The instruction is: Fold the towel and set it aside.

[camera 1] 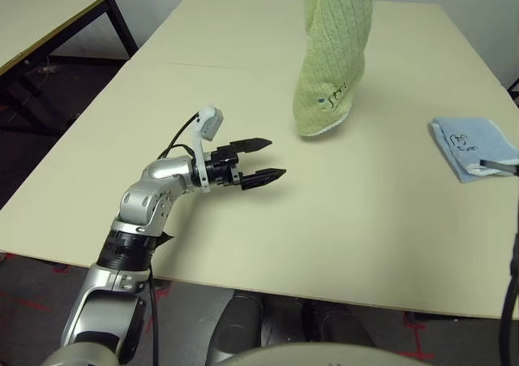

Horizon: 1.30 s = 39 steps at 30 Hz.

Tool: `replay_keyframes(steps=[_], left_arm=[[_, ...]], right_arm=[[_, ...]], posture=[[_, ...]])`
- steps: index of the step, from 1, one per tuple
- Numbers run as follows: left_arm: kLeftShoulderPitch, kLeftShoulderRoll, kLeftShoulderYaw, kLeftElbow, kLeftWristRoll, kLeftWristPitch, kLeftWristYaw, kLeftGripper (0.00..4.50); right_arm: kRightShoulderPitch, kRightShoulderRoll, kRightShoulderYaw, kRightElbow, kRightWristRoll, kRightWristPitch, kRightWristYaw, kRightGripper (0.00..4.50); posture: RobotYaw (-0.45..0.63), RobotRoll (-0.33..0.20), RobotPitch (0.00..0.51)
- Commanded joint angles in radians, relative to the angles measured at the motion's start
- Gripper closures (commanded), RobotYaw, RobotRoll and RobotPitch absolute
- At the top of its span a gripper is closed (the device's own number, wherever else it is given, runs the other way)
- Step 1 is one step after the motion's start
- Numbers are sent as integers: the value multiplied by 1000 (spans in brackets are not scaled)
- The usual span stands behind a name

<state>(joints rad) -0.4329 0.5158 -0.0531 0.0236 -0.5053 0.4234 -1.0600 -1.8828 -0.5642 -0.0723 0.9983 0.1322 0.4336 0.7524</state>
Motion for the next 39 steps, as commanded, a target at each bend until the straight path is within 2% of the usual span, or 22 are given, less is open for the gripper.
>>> replay_keyframes(steps=[1, 4, 8, 12, 16, 22, 26, 29, 33, 39], left_arm=[[4, 5, 10, 11, 16, -14, 3, 0], [1, 4, 9, 16, 17, -17, 5, 0], [-1, 5, 10, 12, 16, -17, 10, 0], [-4, -3, 11, 0, 15, -17, 25, 0], [-37, -56, -13, 15, 56, -45, 84, 0], [-116, -139, -142, 121, 231, -139, 151, 0], [-190, -211, -260, 303, 408, -285, 206, 0], [-246, -256, -317, 461, 543, -371, 318, 0], [-295, -332, -321, 592, 585, -413, 374, 0], [-407, -404, -315, 826, 678, -489, 524, 0]], right_arm=[[112, -18, 111, 61, -129, -71, 6, 4466], [199, -40, 185, 130, -224, -135, -16, 4466], [316, -83, 284, 210, -370, -246, -146, 4466], [344, -88, 285, 235, -399, -271, -175, 4466], [349, -81, 281, 239, -412, -271, -185, 4466], [362, -74, 269, 243, -420, -263, -208, 4466], [353, -58, 248, 233, -398, -245, -184, 4466], [342, -53, 231, 223, -386, -234, -166, 4466], [330, -51, 213, 201, -371, -216, -133, 4466], [327, -44, 210, 149, -362, -186, -72, 4466]], posture=[[160, 0, 81], [162, 0, 80], [166, 0, 81], [166, 0, 81], [158, 0, 82], [156, 0, 81], [154, 0, 79], [134, 0, 78], [130, 0, 78], [120, 0, 80]])
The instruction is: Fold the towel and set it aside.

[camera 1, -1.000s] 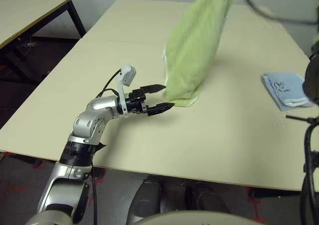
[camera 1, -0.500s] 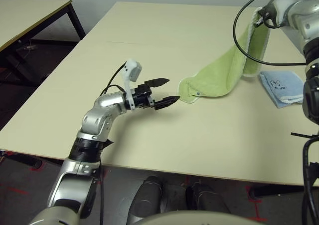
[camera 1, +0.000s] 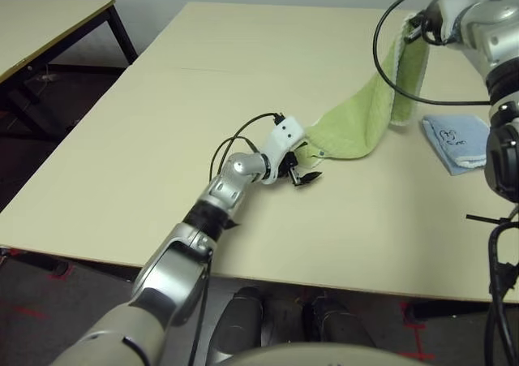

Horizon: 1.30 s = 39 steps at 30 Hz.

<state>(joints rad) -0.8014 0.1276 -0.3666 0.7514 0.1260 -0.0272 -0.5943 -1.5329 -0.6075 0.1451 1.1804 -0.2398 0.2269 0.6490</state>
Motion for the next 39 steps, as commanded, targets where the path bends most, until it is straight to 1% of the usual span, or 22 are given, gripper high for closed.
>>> replay_keyframes(steps=[1, 6, 9, 13, 16, 18, 20, 21, 22, 24, 26, 27, 29, 30, 31, 32, 35, 37, 39], left_arm=[[-53, -22, -1, 130, 57, -50, 73, 0], [-106, -39, 11, 259, 90, -108, 128, 0], [-118, -45, 24, 298, 84, -126, 113, 576], [-119, -38, 46, 302, 74, -141, 84, 1819], [-112, -32, 74, 272, 47, -134, 36, 2890], [-93, -25, 108, 211, -6, -102, -40, 3601], [-56, -9, 140, 105, -78, -25, -149, 4248], [-33, 2, 155, 28, -125, 44, -207, 4491], [1, 26, 171, -106, -210, 170, -299, 4491], [47, 80, 204, -351, -375, 424, -424, 4491], [62, 137, 253, -533, -539, 657, -489, 4491], [64, 157, 274, -590, -595, 736, -499, 4491], [44, 191, 355, -668, -737, 887, -505, 4491], [11, 206, 426, -656, -809, 952, -494, 4491], [-14, 222, 477, -637, -851, 985, -483, 4491], [-28, 231, 507, -624, -874, 1004, -470, 4491], [-42, 278, 537, -474, -812, 939, -420, 4491], [-37, 297, 531, -416, -788, 917, -410, 4491], [-9, 313, 503, -396, -778, 931, -424, 4491]], right_arm=[[-22, 0, -8, -41, 12, 25, 38, 4466], [-14, -1, -10, -80, 18, 48, 67, 4466], [-7, -2, -11, -99, 19, 59, 81, 4500], [-1, -6, -15, -123, 24, 78, 108, 4500], [9, -12, -10, -145, 20, 89, 129, 4500], [18, -22, -3, -168, 16, 103, 155, 4500], [31, -40, 8, -195, 9, 113, 193, 4500], [38, -51, 14, -211, 5, 120, 213, 4500], [48, -71, 23, -232, 0, 125, 250, 4500], [64, -110, 41, -272, -8, 136, 319, 4500], [80, -147, 59, -311, -14, 140, 379, 4500], [86, -158, 64, -326, -15, 142, 397, 4500], [93, -182, 70, -349, -15, 151, 440, 4500], [101, -195, 77, -357, -18, 149, 463, 4500], [108, -201, 82, -360, -20, 150, 474, 4500], [114, -204, 84, -364, -22, 151, 480, 4500], [158, -194, 113, -348, -55, 131, 455, 4500], [184, -192, 135, -336, -82, 114, 443, 4500], [207, -187, 148, -325, -97, 105, 437, 4500]], posture=[[120, 0, 80], [113, 0, 80], [110, 0, 78], [115, 0, 79], [115, 0, 80], [117, 0, 83], [119, 0, 85], [120, 0, 86], [121, 0, 88], [121, 0, 88], [124, 0, 92], [124, 0, 92], [124, 0, 92], [124, 0, 92], [124, 0, 92], [122, 0, 92], [121, 0, 91], [120, 0, 91], [123, 0, 92]])
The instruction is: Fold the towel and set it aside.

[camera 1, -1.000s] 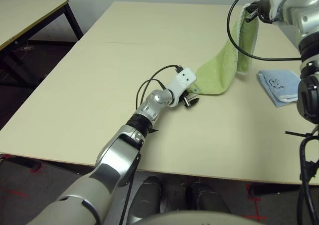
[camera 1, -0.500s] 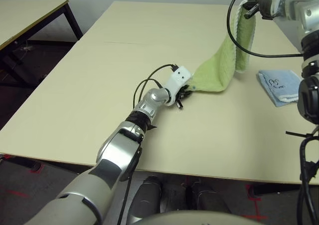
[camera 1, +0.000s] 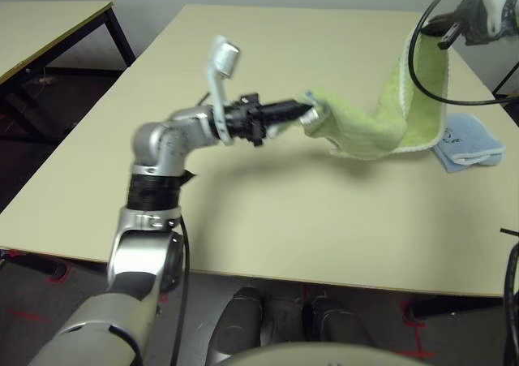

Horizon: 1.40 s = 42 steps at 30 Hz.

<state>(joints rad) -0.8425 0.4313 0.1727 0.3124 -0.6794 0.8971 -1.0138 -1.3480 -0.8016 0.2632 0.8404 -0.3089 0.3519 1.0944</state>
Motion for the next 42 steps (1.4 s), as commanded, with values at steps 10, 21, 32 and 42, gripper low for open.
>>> replay_keyframes(steps=[10, 21, 32, 42], left_arm=[[96, 43, -105, 115, 118, -59, 2, 3660], [-55, 5, -11, 484, 347, -536, 412, 32], [197, 122, -398, -227, 442, -522, -29, 32], [151, -13, -654, -260, 664, -609, 23, 32]], right_arm=[[57, 36, 35, 50, -46, -36, -57, 4500], [59, 72, 25, 67, -46, -35, -104, 4500], [48, 85, 15, 77, -41, -34, -157, 4500], [43, 100, 18, 69, -39, -29, -152, 4500]], posture=[[133, 0, 91], [139, 0, 102], [143, 0, 118], [148, 0, 116]])
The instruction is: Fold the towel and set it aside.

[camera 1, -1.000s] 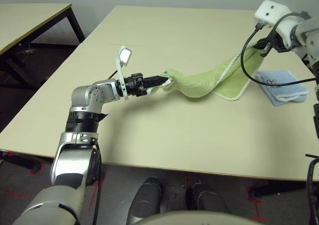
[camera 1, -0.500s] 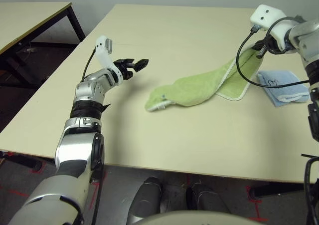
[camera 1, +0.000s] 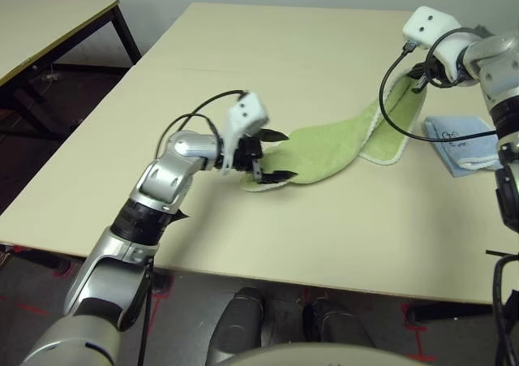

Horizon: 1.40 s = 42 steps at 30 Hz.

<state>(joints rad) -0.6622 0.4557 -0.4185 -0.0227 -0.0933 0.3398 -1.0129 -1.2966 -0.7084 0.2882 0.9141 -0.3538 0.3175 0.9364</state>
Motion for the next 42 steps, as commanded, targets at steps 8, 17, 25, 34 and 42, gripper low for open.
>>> replay_keyframes(steps=[8, 17, 25, 34, 42], left_arm=[[-120, -171, -152, 480, 288, -284, 167, 32], [-160, -193, -117, 653, 343, -356, 205, 32], [-122, -149, -24, 466, 235, -197, 57, 32], [-87, -143, -5, 409, 239, -169, 80, 449], [-76, -196, 14, 436, 227, -95, 128, 22]], right_arm=[[4, -8, -17, -66, 17, 36, 35, 4500], [23, -23, -29, -153, 40, 83, 67, 4500], [38, -46, -28, -192, 48, 86, 108, 4500], [78, -57, -36, -245, 60, 109, 133, 4500], [80, -57, -37, -251, 58, 116, 136, 4500]], posture=[[115, 0, 109], [106, 0, 105], [117, 0, 101], [118, 0, 104], [120, 0, 107]])
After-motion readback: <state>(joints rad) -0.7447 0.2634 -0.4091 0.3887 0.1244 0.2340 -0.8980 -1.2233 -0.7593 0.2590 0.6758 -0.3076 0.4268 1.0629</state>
